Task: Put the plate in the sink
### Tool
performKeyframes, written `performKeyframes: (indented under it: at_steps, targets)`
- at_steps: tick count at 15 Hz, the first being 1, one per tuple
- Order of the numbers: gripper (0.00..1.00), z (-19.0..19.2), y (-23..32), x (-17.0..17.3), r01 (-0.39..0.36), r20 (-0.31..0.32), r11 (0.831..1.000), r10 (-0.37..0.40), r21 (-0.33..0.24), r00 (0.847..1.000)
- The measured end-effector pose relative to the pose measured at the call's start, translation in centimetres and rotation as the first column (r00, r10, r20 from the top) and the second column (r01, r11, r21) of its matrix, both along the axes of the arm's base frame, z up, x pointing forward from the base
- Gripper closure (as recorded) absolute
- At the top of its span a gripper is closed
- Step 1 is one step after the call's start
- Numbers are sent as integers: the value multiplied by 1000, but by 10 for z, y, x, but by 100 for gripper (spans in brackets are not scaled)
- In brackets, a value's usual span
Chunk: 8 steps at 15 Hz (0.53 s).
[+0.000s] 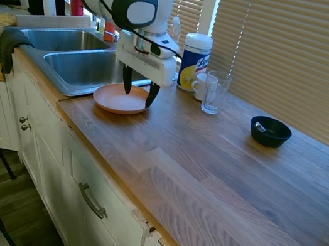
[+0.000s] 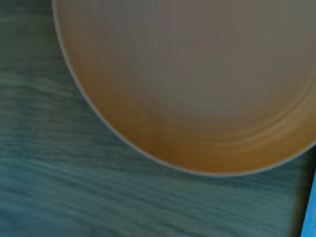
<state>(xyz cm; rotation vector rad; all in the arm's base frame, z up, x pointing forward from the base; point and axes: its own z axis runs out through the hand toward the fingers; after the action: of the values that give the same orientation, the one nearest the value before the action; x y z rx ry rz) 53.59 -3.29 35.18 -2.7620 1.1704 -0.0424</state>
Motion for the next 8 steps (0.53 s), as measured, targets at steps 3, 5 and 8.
performKeyframes:
  at_steps: [3,5,8]
  targets:
    - [0,-19,-8,16,-64,15,997,64,31,998]
    - [0,-26,-9,21,-100,19,994,99,53,995]
    - [100,-27,-7,23,-142,0,986,143,90,990]
